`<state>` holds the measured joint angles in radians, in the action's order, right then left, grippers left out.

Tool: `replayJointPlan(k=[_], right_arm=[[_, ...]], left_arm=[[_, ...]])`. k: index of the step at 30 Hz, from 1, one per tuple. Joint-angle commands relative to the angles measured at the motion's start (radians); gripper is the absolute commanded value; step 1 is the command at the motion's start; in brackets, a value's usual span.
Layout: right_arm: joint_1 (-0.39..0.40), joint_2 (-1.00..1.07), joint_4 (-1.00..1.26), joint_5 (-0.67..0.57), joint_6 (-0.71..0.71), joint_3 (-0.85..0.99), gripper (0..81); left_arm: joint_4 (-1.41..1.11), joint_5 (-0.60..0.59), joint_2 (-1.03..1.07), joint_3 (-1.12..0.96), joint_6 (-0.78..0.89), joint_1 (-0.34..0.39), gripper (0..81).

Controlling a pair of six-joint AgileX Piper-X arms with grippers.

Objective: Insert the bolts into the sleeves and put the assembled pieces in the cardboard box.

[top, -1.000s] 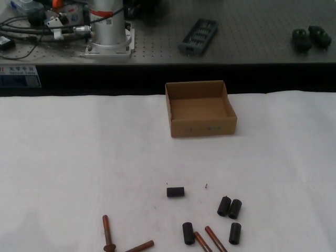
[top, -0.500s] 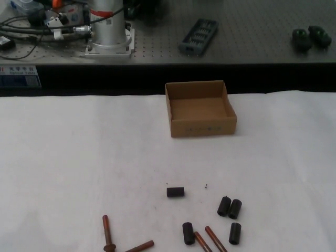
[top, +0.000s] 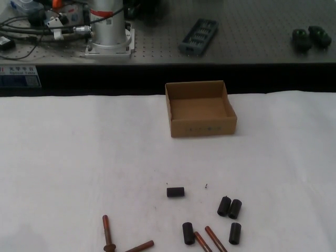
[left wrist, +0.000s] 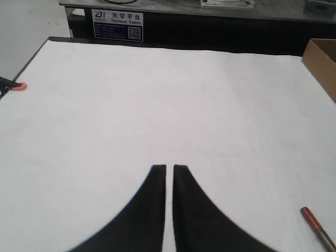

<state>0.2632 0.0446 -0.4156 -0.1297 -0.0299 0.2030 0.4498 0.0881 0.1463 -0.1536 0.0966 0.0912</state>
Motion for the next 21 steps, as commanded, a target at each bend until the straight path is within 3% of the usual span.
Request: replayJointPlan(k=[1,6,21], right_arm=[[0.001,-0.002,-0.008,0.002,-0.015,0.007,4.3],[0.001,-0.002,-0.035,0.002,-0.017,0.007,4.3],[0.001,-0.002,-0.025,0.002,-0.017,0.007,4.3]], left_arm=[[0.005,-0.026,-0.003,-0.005,0.010,0.001,4.5],[-0.002,-0.102,-0.003,-0.005,0.010,0.001,4.5],[-0.116,-0.102,-0.003,-0.005,0.010,0.001,4.5]])
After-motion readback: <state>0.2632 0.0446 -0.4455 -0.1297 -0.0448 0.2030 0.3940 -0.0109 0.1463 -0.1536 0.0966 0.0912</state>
